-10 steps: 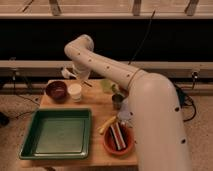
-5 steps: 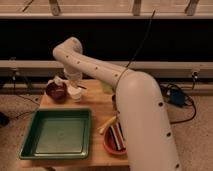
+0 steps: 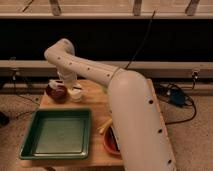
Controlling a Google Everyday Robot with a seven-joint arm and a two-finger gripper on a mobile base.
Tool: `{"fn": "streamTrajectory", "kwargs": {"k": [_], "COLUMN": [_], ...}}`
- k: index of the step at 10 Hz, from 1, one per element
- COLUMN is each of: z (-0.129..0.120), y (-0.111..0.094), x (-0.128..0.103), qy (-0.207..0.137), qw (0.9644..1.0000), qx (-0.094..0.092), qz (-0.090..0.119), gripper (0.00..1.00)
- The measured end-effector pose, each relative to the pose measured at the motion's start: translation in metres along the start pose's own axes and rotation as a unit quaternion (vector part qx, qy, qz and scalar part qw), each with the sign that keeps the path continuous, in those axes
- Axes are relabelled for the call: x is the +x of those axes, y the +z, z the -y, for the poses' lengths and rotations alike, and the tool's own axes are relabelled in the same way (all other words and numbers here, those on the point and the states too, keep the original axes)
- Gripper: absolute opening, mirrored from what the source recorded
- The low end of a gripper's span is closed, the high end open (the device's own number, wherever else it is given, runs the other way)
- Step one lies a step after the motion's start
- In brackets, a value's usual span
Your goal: Place brush in purple bowl
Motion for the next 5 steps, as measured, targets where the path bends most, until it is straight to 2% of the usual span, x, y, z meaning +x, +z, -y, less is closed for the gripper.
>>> {"fn": "streamTrajectory", "kwargs": {"k": [2, 5], "z": [0.001, -0.004], "y": [0.001, 0.003], "x": [0.008, 0.016], "qy": [-0.005, -0.007], "qw": [1.0, 0.9999], "qx": [-0.003, -0.007], "qz": [0.004, 0.008], "gripper": [0.34, 0.61]}}
